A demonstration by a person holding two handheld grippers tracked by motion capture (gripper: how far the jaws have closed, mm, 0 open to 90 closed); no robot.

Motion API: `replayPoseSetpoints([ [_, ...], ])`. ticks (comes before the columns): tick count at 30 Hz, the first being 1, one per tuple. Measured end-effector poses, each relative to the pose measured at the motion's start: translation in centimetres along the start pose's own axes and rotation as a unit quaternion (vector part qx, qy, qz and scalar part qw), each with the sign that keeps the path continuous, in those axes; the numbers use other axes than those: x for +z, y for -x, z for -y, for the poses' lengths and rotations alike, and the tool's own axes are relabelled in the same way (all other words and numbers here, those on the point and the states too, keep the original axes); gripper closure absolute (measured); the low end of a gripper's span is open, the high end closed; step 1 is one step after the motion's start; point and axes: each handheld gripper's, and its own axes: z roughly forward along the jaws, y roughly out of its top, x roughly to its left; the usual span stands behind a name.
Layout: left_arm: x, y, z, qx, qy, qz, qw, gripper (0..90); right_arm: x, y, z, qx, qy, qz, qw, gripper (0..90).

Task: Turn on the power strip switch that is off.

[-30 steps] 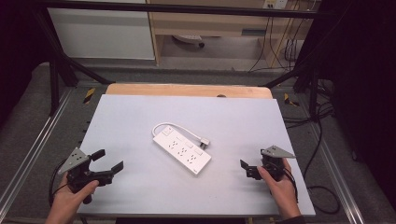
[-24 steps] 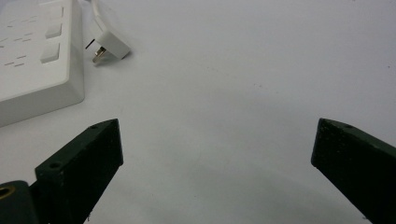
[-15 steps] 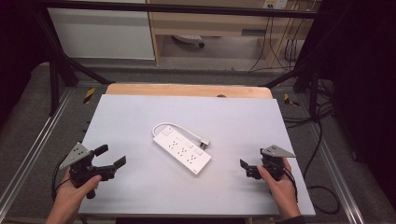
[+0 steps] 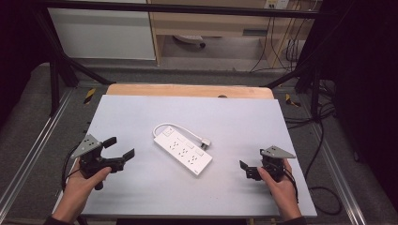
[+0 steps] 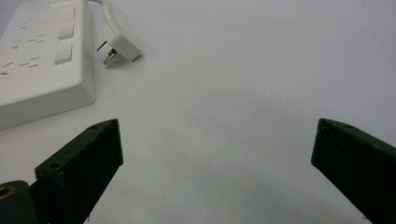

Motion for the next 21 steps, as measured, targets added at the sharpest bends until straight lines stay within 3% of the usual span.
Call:
replayPoseSetpoints([
  [21,5.4,2.7,-2.4,0.026,-0.015,0.019,0.9994,9.7,0.0,-0.2,0.0,-0.003,-0.001,-0.004,1.0000,2.5],
])
